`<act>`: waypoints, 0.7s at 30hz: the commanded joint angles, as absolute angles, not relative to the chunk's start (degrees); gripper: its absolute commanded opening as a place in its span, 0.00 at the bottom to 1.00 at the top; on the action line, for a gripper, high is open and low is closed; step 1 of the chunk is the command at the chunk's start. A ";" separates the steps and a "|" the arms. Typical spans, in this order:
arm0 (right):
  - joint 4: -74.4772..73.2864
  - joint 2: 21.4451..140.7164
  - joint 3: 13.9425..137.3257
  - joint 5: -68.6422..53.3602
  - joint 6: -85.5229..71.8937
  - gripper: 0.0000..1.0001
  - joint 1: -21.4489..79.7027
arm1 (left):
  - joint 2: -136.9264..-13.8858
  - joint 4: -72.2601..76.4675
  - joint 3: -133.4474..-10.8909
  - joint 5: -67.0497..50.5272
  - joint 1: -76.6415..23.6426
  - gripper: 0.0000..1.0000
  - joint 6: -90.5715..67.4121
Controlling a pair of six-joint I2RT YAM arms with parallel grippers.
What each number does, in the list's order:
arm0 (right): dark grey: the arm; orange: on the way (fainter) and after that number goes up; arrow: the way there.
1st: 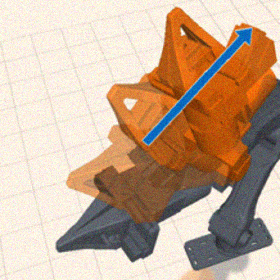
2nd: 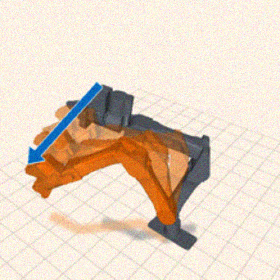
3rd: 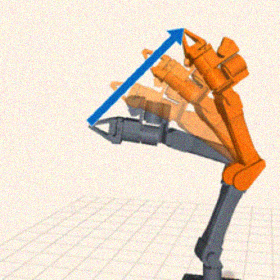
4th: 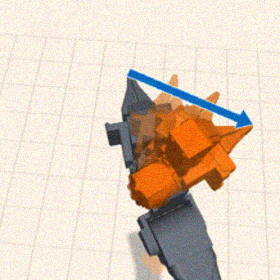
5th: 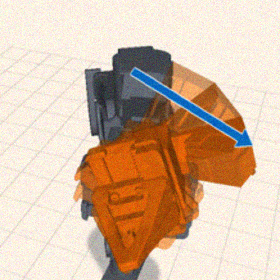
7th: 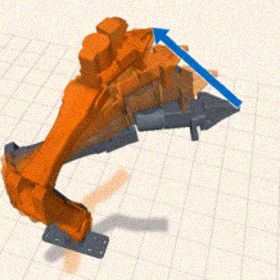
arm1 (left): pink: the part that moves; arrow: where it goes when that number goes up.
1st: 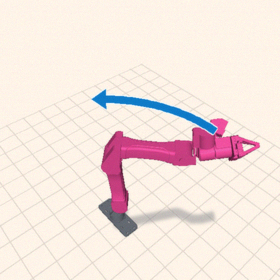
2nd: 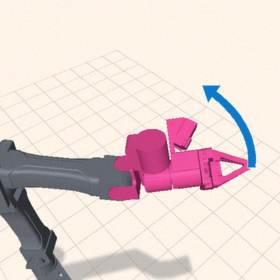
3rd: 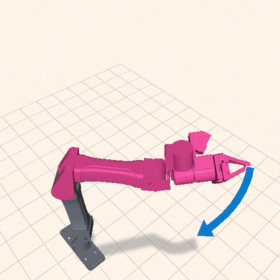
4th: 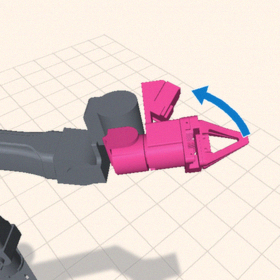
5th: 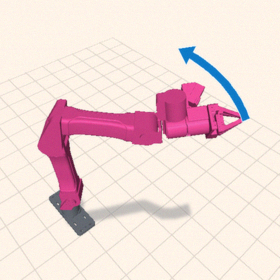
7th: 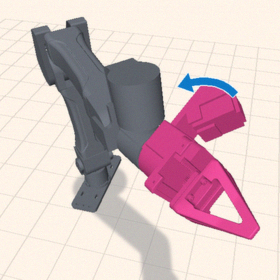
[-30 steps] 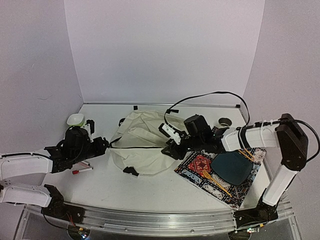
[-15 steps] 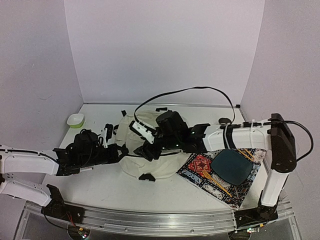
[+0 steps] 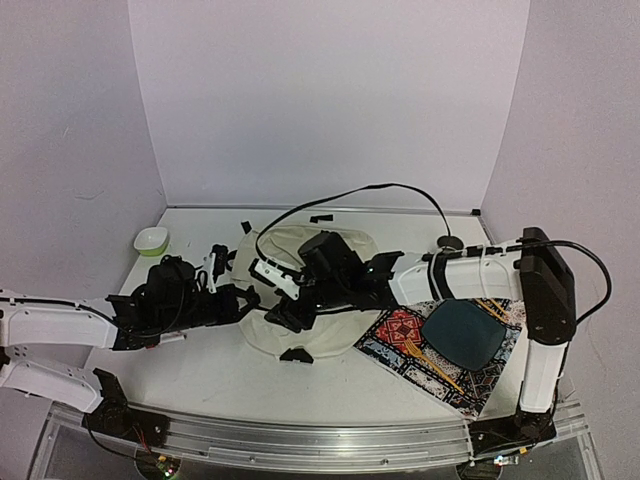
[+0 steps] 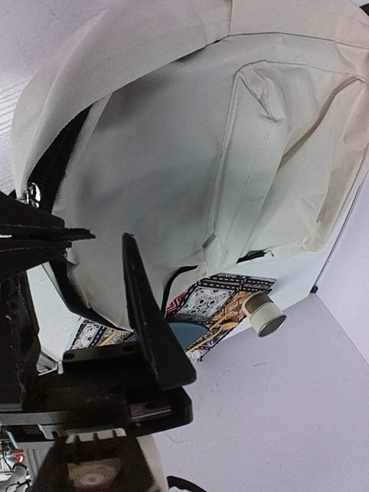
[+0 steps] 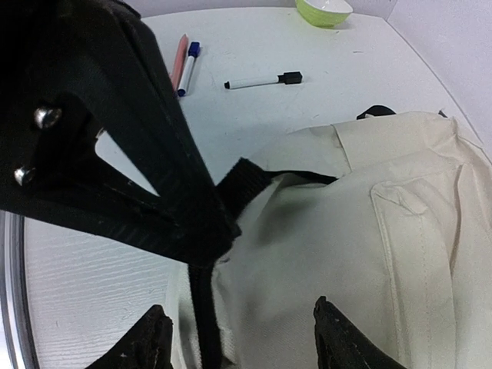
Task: Pack the student bag
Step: Hold the largest pocket of the student bag, then unzip the largest pocket of the student bag.
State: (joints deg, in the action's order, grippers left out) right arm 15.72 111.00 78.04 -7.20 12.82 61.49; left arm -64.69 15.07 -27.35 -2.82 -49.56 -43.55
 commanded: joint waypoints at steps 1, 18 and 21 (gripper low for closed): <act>13.02 110.24 80.00 -10.10 12.60 0.64 63.13 | -65.72 19.06 -31.18 -3.81 -49.92 0.00 -43.79; 11.69 108.11 76.06 -4.25 12.89 0.00 63.55 | -62.33 13.32 -31.96 5.93 -48.03 0.00 -38.11; 11.60 104.51 72.54 -4.65 14.52 0.00 63.55 | -63.54 8.70 -33.53 6.92 -43.66 0.00 -37.78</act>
State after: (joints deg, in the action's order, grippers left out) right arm 14.68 111.07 76.74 -4.82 12.48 63.42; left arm -64.25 12.54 -28.91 1.65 -48.32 -40.34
